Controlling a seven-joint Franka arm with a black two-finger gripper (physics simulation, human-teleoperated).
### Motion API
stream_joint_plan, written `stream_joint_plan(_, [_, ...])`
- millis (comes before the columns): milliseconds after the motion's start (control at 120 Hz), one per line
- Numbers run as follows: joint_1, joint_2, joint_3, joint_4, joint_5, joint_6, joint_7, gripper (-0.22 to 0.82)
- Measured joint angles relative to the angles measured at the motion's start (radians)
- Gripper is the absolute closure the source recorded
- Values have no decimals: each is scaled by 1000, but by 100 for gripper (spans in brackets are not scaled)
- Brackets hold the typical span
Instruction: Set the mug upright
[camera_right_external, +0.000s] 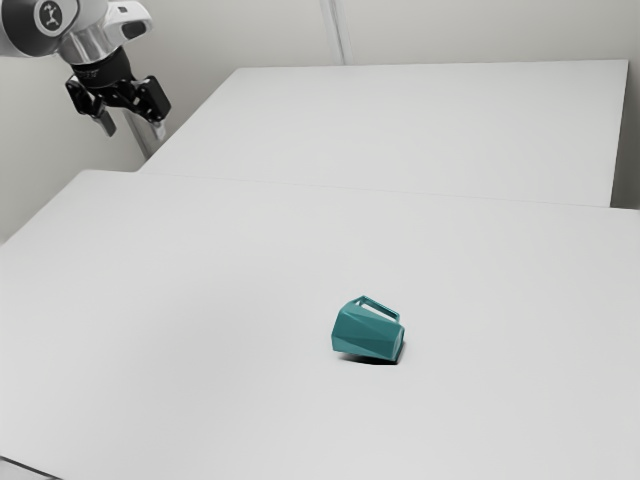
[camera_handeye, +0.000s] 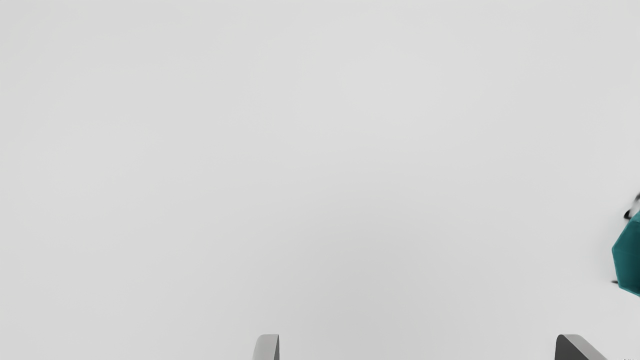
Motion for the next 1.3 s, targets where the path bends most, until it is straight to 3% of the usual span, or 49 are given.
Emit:
stream_joint_plan(367, [0, 5, 0, -30, -23, 4, 15, 0])
stream_joint_plan(633, [2, 63, 6, -149, -254, 31, 17, 0])
stream_joint_plan(1075, [45, 287, 1, -301, -685, 105, 26, 0])
stream_joint_plan(1300, [43, 389, -60, -305, -823, 141, 37, 0])
